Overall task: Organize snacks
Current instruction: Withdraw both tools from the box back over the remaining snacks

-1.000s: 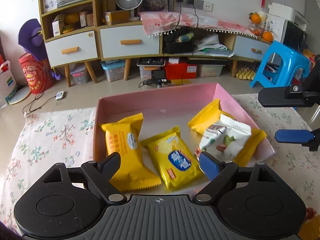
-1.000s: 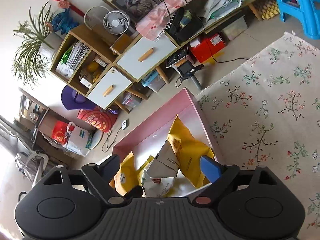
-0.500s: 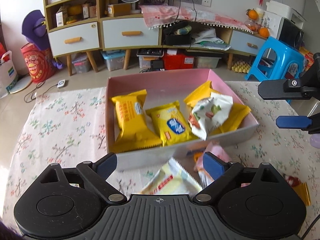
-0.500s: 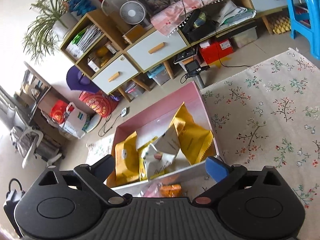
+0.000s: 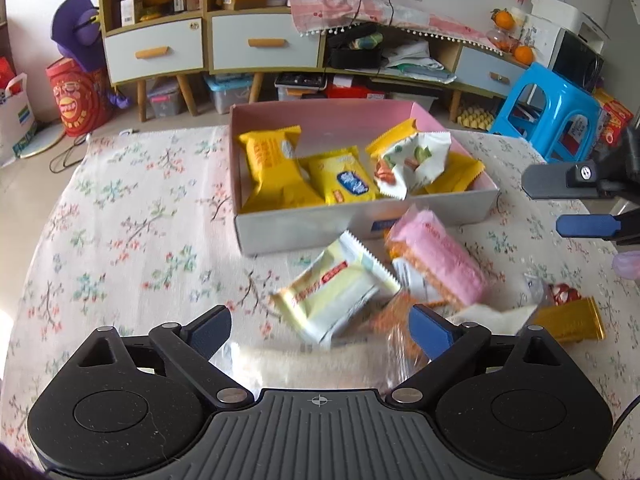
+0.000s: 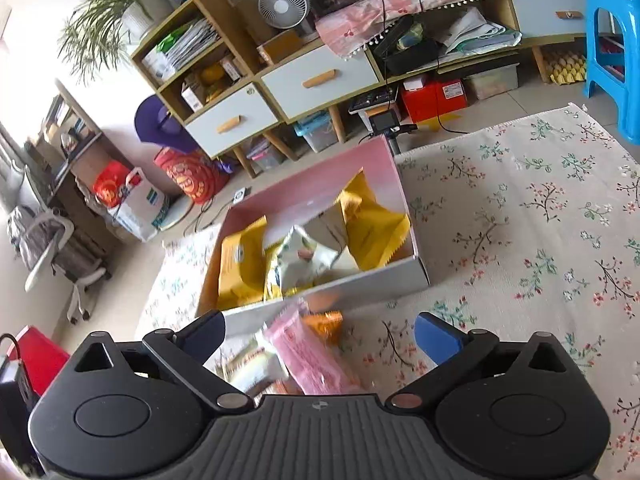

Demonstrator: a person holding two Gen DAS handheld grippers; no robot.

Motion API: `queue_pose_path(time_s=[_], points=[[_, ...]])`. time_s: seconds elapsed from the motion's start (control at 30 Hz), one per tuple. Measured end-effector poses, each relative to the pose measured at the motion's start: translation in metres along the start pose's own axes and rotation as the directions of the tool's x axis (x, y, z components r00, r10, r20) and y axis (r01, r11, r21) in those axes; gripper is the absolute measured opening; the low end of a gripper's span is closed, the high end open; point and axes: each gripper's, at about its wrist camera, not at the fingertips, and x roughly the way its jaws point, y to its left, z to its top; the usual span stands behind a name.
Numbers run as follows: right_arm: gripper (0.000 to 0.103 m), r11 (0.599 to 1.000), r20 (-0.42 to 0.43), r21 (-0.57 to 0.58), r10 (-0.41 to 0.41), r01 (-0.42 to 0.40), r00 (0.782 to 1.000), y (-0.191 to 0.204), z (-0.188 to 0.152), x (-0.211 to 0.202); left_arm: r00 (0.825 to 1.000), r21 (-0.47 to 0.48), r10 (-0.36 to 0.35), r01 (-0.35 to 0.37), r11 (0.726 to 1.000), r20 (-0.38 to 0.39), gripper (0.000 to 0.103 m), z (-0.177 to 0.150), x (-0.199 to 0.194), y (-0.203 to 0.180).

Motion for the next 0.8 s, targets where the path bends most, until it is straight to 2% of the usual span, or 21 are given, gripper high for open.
queue_pose_path(time_s=[0.47, 0.8], points=[[0.093, 0.980, 0.011, -0.191, -0.050, 0.052, 0.999, -0.002, -0.049, -0.018, 0.998, -0.027, -0.035, 0.036, 0.999, 0.045, 0.097, -0.038, -0.020, 0.023], [0.093, 0.946, 0.062, -0.306, -0.096, 0.110, 0.993, -0.018, -0.079, -0.033, 0.995, 0.038, -0.062, 0.059, 0.998, 0.082, 0.097, -0.072, -0.029, 0.010]])
